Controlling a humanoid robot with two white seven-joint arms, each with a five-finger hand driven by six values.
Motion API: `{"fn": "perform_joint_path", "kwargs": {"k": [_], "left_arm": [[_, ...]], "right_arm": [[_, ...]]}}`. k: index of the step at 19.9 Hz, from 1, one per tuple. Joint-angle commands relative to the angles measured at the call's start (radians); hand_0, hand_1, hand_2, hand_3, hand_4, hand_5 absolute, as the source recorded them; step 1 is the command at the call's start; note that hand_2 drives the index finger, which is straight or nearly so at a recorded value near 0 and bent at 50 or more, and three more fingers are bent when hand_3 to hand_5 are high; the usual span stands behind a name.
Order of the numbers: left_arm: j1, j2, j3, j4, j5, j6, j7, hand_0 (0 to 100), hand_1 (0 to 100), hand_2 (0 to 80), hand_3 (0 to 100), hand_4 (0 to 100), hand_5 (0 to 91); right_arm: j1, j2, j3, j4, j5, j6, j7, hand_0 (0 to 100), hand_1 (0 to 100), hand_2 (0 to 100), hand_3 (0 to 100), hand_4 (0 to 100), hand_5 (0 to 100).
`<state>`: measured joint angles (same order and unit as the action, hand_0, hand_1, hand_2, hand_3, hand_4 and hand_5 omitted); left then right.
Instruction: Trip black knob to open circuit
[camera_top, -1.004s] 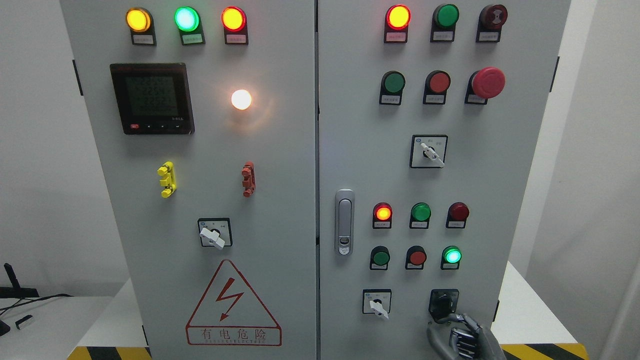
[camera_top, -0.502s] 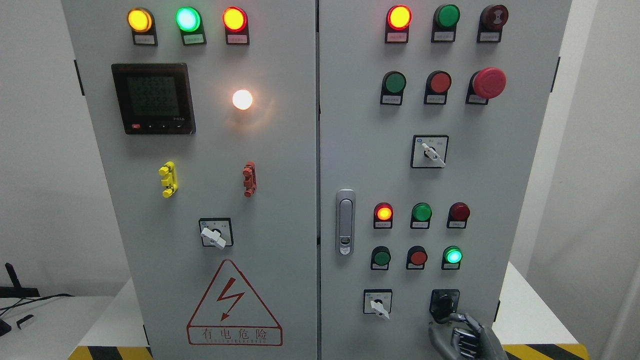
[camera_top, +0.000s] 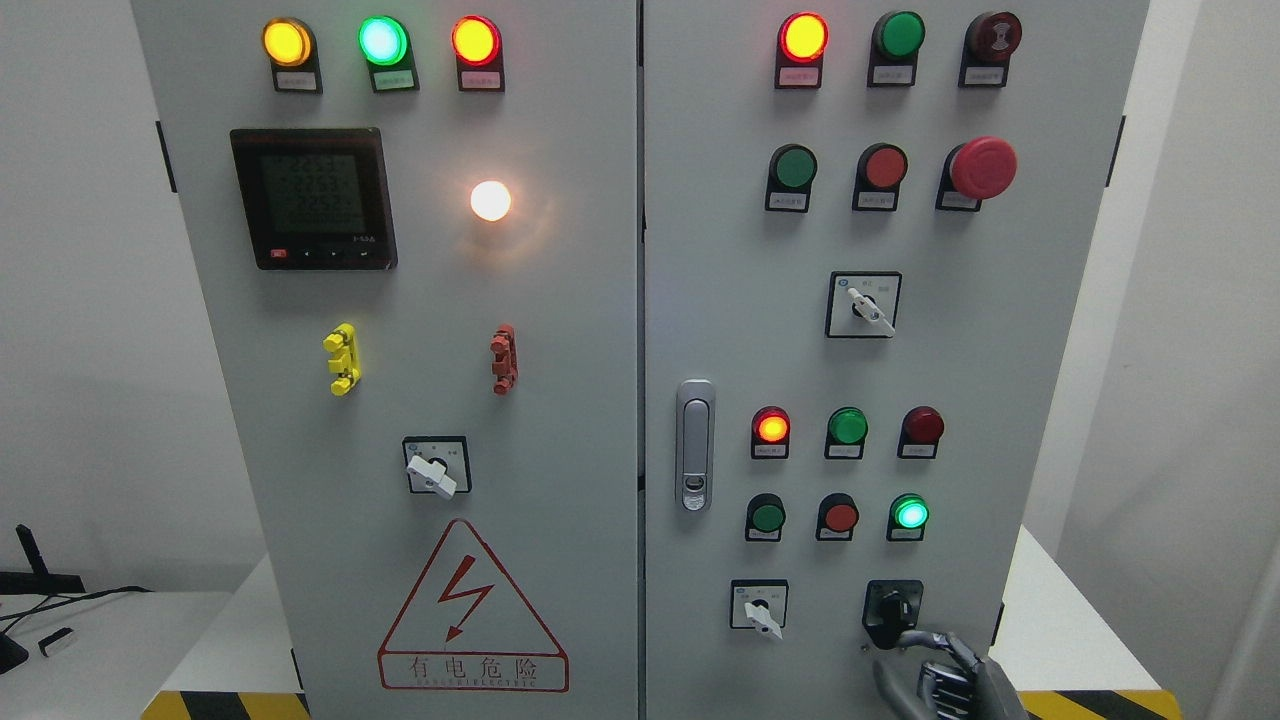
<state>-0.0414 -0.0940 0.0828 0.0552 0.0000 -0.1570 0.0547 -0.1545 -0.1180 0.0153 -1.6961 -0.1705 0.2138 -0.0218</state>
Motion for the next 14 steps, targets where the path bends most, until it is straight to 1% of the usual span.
{"fn": "perform_joint_path", "kwargs": {"k": [1, 8, 14], "left_arm": [[0.000, 0.000, 0.000, 0.000, -0.031, 0.001, 0.000, 12, 39, 0.0, 0, 0, 0.0], [0.000, 0.000, 0.000, 0.000, -0.031, 0.001, 0.000, 12, 39, 0.0, 0, 0, 0.0], [0.000, 0.000, 0.000, 0.000, -0.031, 0.001, 0.000, 12, 39, 0.0, 0, 0, 0.0]], "right_arm": [[0.009, -0.003, -0.031, 0.010, 0.000, 0.003, -0.001, 27, 78, 42, 100, 100, 95], [0.009, -0.005, -0.046, 0.016, 0.000, 0.003, -0.001, 27, 78, 42, 100, 100, 95], [0.010, -0.005, -0.072, 0.018, 0.000, 0.001, -0.001, 27, 78, 42, 100, 100, 95]]}}
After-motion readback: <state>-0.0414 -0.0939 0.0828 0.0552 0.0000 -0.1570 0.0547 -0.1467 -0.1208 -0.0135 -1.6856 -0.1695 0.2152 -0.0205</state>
